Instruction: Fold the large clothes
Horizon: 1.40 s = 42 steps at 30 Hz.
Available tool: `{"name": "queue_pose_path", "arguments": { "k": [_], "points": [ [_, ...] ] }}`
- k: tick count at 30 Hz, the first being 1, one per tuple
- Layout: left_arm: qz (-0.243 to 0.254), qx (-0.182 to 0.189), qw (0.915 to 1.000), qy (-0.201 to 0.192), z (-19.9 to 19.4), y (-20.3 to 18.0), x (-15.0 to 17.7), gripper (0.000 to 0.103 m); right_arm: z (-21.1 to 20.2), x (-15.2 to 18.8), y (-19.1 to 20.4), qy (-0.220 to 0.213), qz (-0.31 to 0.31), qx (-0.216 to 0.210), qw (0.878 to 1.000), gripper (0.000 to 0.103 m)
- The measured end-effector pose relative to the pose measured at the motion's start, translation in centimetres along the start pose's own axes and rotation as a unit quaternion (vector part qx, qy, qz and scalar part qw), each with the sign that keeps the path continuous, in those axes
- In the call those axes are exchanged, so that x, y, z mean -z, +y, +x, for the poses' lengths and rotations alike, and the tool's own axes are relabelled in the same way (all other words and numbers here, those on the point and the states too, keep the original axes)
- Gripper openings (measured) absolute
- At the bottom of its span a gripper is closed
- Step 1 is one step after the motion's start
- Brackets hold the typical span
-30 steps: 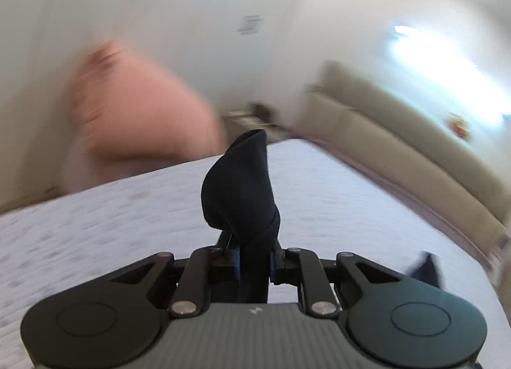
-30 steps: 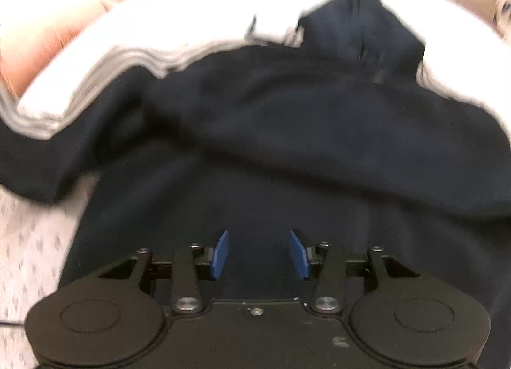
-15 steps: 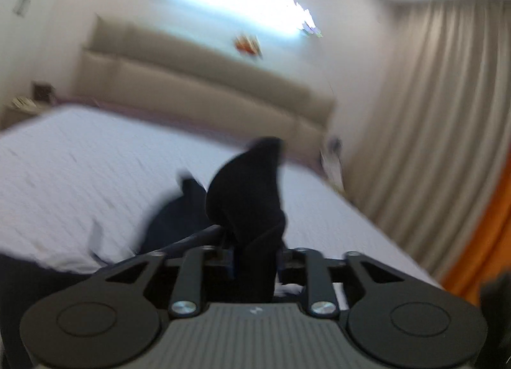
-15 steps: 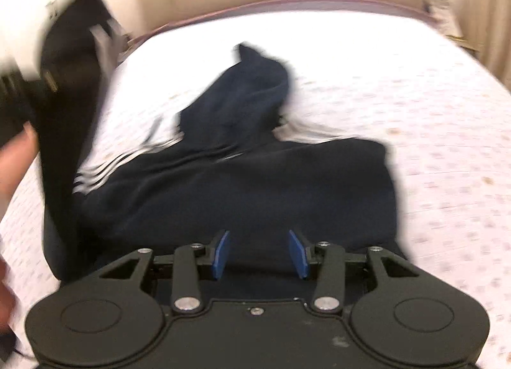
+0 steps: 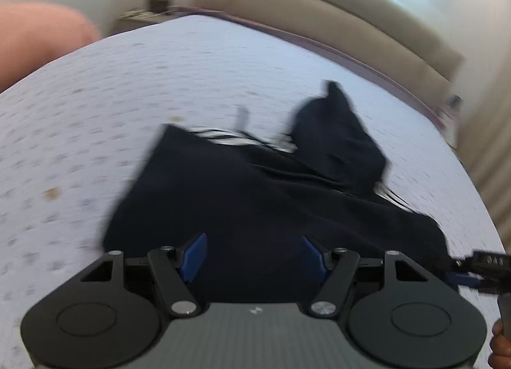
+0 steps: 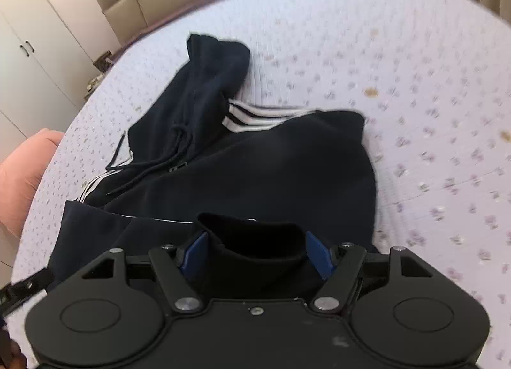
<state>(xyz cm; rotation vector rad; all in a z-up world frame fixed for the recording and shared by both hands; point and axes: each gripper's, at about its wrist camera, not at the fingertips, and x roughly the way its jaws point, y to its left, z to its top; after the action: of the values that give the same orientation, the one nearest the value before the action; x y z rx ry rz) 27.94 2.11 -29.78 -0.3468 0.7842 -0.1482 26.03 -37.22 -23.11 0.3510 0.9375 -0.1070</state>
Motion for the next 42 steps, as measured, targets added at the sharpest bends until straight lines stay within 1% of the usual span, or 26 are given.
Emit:
{"name": "queue_pose_path", "arguments": {
  "k": [3, 5, 7, 8, 10, 12, 14, 18, 20, 22, 23, 24, 25, 26, 27, 29, 31, 32, 34, 35, 37, 38, 40, 41, 42],
  "points": [
    [-0.025, -0.018, 0.9995, -0.006, -0.6, 2.5, -0.5, 0.067, -0.1, 0.4, -1.3, 0.023, 0.058, -0.036, 0.997, 0.082],
    [-0.031, -0.019, 0.9993, -0.005, -0.7, 3.2, -0.7, 0.067, -0.7, 1.2, -2.1, 0.041, 0.091, -0.059, 0.993, 0.082],
    [-0.032, -0.014, 0.9994, 0.000, -0.5, 3.2, -0.6, 0.067, -1.4, 2.3, -2.7, 0.062, 0.113, -0.072, 0.989, 0.082],
    [-0.032, -0.009, 0.9995, 0.003, -1.1, 3.1, -0.2, 0.067, -1.7, 2.9, -2.8, 0.074, 0.116, -0.070, 0.988, 0.082],
    [-0.027, 0.001, 0.9996, 0.010, -1.0, 2.5, 0.1, 0.067, -1.9, 3.9, -2.8, 0.087, 0.117, -0.070, 0.987, 0.082],
    [-0.022, 0.009, 0.9996, 0.015, -1.0, 2.0, 0.3, 0.067, -1.8, 4.2, -2.5, 0.082, 0.110, -0.068, 0.988, 0.082],
    [-0.019, 0.015, 0.9995, 0.019, -0.6, 1.9, 0.4, 0.067, -1.2, 3.6, -2.3, 0.074, 0.114, -0.057, 0.989, 0.083],
    [-0.015, 0.023, 0.9993, 0.024, -0.3, 2.0, 0.3, 0.067, -0.9, 2.1, -1.4, 0.049, 0.130, -0.083, 0.987, 0.083],
    [-0.012, 0.027, 0.9992, 0.025, -0.5, 2.0, 0.3, 0.067, -0.8, 1.7, -1.0, 0.039, 0.137, -0.068, 0.987, 0.086],
    [-0.011, 0.030, 0.9991, 0.027, -0.4, 2.0, 0.3, 0.067, 0.5, 1.3, -0.9, 0.049, 0.150, -0.030, 0.987, 0.086],
    [-0.012, 0.030, 0.9991, 0.028, -0.3, 2.0, 0.3, 0.067, 1.1, 1.1, -0.9, 0.054, 0.153, -0.029, 0.986, 0.085],
    [-0.013, 0.031, 0.9991, 0.027, -0.3, 2.0, 0.3, 0.067, 1.5, 0.9, -0.8, 0.049, 0.154, -0.040, 0.986, 0.081],
    [-0.013, 0.032, 0.9991, 0.025, -0.4, 2.0, 0.3, 0.067, 1.6, 0.7, -0.5, 0.045, 0.146, -0.043, 0.987, 0.052],
    [-0.013, 0.033, 0.9991, 0.024, -0.4, 2.0, 0.3, 0.066, 1.9, 0.5, 0.0, 0.050, 0.134, -0.033, 0.989, 0.014],
    [-0.012, 0.035, 0.9991, 0.022, -0.4, 2.0, 0.3, 0.065, 1.9, 0.3, 0.7, 0.049, 0.121, -0.030, 0.991, 0.013],
    [-0.009, 0.038, 0.9991, 0.017, -0.3, 1.9, 0.0, 0.064, 0.9, -0.2, 2.2, 0.019, 0.093, -0.041, 0.995, 0.013],
    [-0.005, 0.042, 0.9991, 0.008, 0.0, 1.7, -0.6, 0.063, -1.1, -1.3, 4.2, -0.027, 0.039, -0.045, 0.998, 0.013],
    [-0.002, 0.045, 0.9990, 0.001, 0.2, 1.5, -1.1, 0.063, -2.3, -2.0, 5.0, -0.051, 0.018, -0.043, 0.998, 0.013],
    [0.003, 0.050, 0.9986, -0.017, 0.7, 1.1, -2.2, 0.060, -4.9, -3.7, 6.1, -0.108, -0.015, -0.035, 0.993, 0.013],
    [0.006, 0.049, 0.9984, -0.026, 1.0, 0.8, -2.7, 0.058, -5.9, -4.4, 6.1, -0.129, -0.022, -0.031, 0.991, 0.013],
    [0.013, 0.049, 0.9982, -0.032, 2.3, 0.2, -3.6, 0.057, -7.1, -5.2, 5.4, -0.155, -0.032, -0.017, 0.987, 0.013],
    [0.015, 0.044, 0.9986, -0.026, 3.3, -0.1, -3.8, 0.057, -6.9, -5.3, 4.8, -0.155, -0.032, -0.003, 0.987, 0.013],
    [0.014, 0.025, 0.9996, -0.004, 5.5, 0.0, -3.7, 0.057, -5.0, -5.0, 2.9, -0.128, -0.016, 0.029, 0.991, 0.013],
    [0.012, 0.017, 0.9997, 0.013, 6.6, 0.1, -3.5, 0.057, -3.6, -4.7, 1.8, -0.105, -0.001, 0.044, 0.993, 0.017],
    [0.013, 0.008, 0.9996, 0.025, 7.5, 0.3, -3.1, 0.056, -1.9, -4.4, 0.9, -0.080, 0.006, 0.058, 0.995, 0.024]
  ]
}}
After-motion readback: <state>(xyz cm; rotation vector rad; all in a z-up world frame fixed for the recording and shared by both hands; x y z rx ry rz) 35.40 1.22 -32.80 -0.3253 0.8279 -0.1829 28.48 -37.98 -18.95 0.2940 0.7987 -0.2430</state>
